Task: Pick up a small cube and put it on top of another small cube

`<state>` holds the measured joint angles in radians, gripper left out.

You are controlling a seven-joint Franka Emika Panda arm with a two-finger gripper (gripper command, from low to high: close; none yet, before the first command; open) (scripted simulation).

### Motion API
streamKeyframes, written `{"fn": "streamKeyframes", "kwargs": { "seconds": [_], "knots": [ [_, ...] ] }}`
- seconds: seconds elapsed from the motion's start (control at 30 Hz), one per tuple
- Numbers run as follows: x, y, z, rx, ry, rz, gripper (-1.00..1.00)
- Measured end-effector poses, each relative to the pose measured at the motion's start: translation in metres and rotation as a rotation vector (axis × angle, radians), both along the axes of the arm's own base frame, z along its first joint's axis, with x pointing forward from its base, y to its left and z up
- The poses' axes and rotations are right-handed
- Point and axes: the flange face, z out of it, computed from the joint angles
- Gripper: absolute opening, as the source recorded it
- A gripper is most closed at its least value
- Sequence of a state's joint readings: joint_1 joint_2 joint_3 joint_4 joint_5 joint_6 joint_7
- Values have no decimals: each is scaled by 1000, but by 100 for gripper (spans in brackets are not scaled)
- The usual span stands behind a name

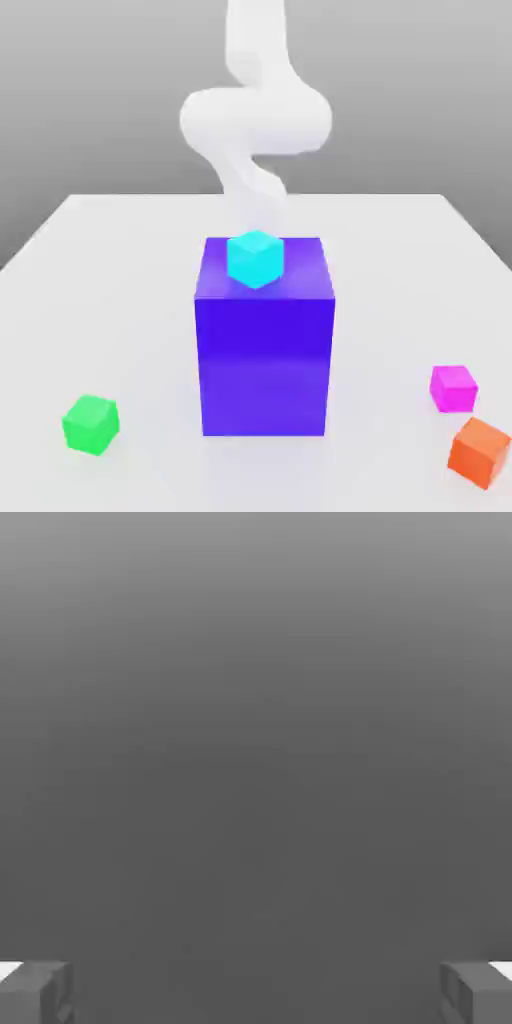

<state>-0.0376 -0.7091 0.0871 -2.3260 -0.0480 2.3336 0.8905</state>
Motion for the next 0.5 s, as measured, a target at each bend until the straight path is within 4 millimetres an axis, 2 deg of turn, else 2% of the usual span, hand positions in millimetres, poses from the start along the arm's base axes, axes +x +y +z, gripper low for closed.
{"fn": "streamKeyframes", "kwargs": {
  "seconds": [0.1,0.23,0.37,0.5],
  "knots": [
    [35,33,-61,-48,95,-37,0],
    [64,72,-145,-98,206,-63,0],
    [74,107,-230,-128,310,-68,0],
    [65,142,-310,-134,408,-53,0]
  ]
}}
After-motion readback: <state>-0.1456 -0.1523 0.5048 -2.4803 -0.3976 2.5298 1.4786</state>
